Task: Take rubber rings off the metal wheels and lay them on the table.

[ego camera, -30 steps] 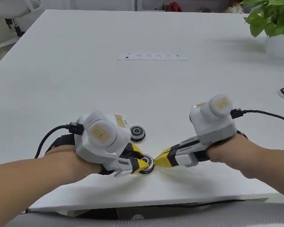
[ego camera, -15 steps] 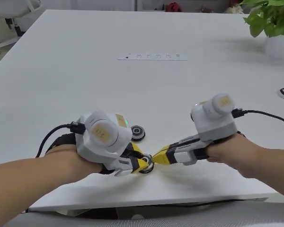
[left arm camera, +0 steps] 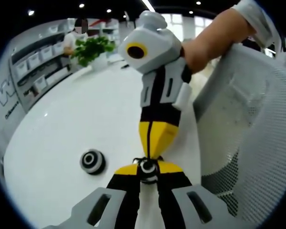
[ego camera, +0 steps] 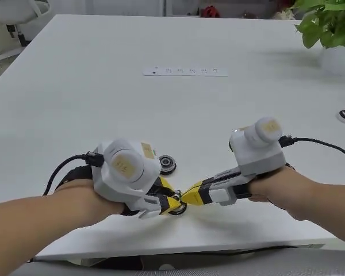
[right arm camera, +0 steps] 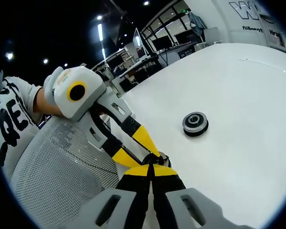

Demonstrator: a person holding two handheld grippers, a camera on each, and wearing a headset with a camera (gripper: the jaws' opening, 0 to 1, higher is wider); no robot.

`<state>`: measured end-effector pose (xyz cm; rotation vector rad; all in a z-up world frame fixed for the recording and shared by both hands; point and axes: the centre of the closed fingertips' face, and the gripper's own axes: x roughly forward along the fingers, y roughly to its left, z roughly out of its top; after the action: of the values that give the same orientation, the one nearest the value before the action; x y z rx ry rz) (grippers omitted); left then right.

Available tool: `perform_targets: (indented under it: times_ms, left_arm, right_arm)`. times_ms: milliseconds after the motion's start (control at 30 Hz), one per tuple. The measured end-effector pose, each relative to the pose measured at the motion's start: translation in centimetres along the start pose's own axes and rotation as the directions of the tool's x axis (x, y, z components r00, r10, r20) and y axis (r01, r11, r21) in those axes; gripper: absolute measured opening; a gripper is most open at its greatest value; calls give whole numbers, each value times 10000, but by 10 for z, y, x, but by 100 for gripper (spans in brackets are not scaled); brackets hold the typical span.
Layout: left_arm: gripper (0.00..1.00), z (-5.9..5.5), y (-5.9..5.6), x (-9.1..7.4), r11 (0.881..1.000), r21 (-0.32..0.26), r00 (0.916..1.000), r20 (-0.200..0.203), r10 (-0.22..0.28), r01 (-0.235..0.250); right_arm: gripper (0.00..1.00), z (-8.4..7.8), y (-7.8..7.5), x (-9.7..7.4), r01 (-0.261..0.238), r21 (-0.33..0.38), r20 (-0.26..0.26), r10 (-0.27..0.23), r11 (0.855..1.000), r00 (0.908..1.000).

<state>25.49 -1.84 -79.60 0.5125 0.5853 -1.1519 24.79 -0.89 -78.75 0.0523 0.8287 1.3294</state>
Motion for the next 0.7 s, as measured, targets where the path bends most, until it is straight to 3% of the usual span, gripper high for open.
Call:
perform_targets:
  times_ms: [33,67,100,167,700]
  left_arm:
    - [13,0,0,0,10000,11,10000,5,-10,10]
    - [13,0,-1,0,10000,7,10000,-14,-13,13]
    - [13,-1,0,1,10000,12,10000,-16,-7,7]
    - [13,0,0,1,10000,-10,10000,1,-15,15]
    - [14,0,-1,1,9994,-237,9995,184,-243,248]
  right_arm:
    - [0,1,0,1,-13,-21,-2,13,10000,10000]
    - [0,5,11,3,-592,-25,177,592,9982,9981]
    - [0,8,6,1,-278,-34,196,278,9996,9994]
    - [0,8,3,1,-197,-261,104,200,9995,9997]
    - [0,1,4,-2,-368,-484,5,368,9982,9993]
